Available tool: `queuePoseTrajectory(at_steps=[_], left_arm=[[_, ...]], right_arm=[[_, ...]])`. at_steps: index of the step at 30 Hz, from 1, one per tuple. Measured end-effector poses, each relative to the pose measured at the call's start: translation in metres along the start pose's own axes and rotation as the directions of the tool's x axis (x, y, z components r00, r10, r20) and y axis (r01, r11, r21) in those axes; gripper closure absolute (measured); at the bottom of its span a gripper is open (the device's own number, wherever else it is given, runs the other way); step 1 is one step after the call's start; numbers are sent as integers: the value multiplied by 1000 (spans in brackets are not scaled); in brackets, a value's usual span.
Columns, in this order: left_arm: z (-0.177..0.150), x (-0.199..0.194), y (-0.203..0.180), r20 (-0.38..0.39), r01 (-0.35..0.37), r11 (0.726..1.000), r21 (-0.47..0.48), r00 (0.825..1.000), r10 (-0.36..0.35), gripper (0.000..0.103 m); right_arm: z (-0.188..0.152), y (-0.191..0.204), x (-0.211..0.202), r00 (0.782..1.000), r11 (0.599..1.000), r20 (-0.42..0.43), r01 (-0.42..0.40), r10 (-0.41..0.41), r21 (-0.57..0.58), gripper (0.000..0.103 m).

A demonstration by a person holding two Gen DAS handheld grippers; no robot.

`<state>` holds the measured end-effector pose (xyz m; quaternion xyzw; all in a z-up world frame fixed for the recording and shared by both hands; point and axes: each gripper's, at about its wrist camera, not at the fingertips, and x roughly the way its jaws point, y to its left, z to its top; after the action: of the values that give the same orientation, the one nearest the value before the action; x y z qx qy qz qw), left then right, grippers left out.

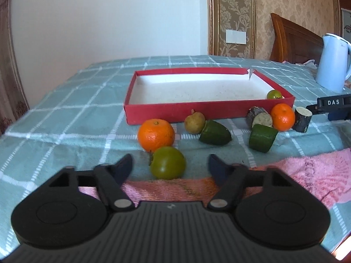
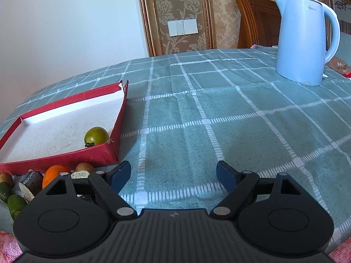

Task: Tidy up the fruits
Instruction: 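Grasp a green tomato with the left gripper and place it in the tray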

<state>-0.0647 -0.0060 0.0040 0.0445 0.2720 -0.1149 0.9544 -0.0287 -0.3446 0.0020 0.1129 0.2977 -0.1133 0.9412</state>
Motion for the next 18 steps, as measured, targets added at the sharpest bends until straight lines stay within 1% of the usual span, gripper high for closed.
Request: queuePoseTrajectory(at_steps=[1,2,6,9,11,14,18], left_arm=[[1,2,1,-13,10,1000,-10,1000,-10,51],[1,4,1,-27,16,1000,-18,999,-17,60],[5,9,3,-37,12,999,-38,999,-13,71],[6,6,8,-43,42,996,-73,998,-45,71],[6,3,6,-39,27,998,-58,999,-29,71],[10,-7,6,-8,24,998,-52,1000,-24,71],[27,-15,4,46,20,999,-29,999,-18,71]], right_arm=[[0,0,0,1000,1000,0,-2,2,0,18],[0,0,0,1000,1000,0,-2,2,1,18],[0,0,1,1000,1000,-8,-2,2,-3,18],[0,1,2,1000,1000,-12,-8,8,-11,17],[0,1,2,1000,1000,-13,-11,10,-12,17],[0,1,3,1000,1000,-16,-13,13,-14,16],[-1,-1,2,1000,1000,-10,-24,24,3,16]])
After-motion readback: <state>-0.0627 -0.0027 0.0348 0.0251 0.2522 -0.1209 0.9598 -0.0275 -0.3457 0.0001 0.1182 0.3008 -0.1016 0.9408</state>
